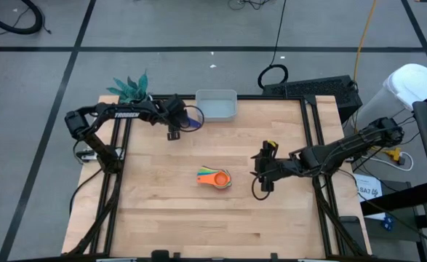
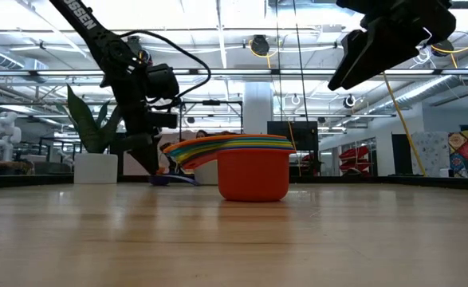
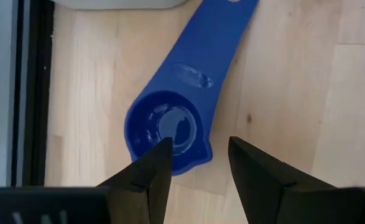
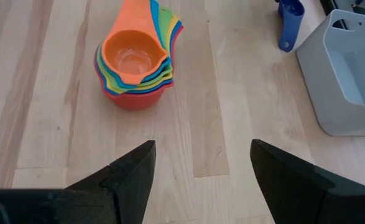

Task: Nest measuring cups in basket
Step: Stack the dark blue measuring cup on top of the orange measuring cup

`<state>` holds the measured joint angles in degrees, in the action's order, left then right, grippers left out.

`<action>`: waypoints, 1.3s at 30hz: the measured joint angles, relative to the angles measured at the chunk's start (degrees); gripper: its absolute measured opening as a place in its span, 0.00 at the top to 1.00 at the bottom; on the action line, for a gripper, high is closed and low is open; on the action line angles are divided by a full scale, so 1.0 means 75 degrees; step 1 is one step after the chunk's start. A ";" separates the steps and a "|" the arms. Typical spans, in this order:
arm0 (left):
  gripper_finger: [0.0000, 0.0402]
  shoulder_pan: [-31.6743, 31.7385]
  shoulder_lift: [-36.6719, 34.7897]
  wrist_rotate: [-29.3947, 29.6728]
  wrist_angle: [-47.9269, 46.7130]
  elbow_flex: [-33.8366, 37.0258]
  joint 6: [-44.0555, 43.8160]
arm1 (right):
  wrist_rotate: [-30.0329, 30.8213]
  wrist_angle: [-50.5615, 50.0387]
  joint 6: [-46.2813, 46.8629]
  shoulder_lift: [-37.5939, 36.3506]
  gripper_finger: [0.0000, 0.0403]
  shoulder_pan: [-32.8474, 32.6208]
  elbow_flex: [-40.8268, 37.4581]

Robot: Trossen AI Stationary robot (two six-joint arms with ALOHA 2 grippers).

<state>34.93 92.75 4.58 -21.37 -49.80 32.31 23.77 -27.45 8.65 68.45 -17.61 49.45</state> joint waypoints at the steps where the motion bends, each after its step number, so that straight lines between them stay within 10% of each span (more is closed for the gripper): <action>1: 0.60 0.0032 0.0000 -0.0036 -0.0004 0.0000 -0.0011 | 0.0000 0.0027 -0.0001 0.0002 0.36 0.0009 0.0000; 24: 0.61 0.0026 0.0769 -0.0119 0.0402 -0.0101 -0.0125 | -0.0009 0.0146 0.0105 0.0002 0.36 0.0045 0.0000; 31: 0.95 0.0006 0.0769 -0.0197 0.0013 -0.0152 -0.0189 | -0.0012 0.0145 0.0153 0.0001 0.36 0.0056 0.0000; 39: 0.97 -0.0341 0.0769 0.0286 -0.0774 -0.0322 -0.0489 | -0.0009 0.0144 0.0152 0.0000 0.36 0.0056 0.0000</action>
<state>32.37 98.52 6.72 -27.18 -52.22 28.64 23.71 -26.37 9.79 68.46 -17.19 49.45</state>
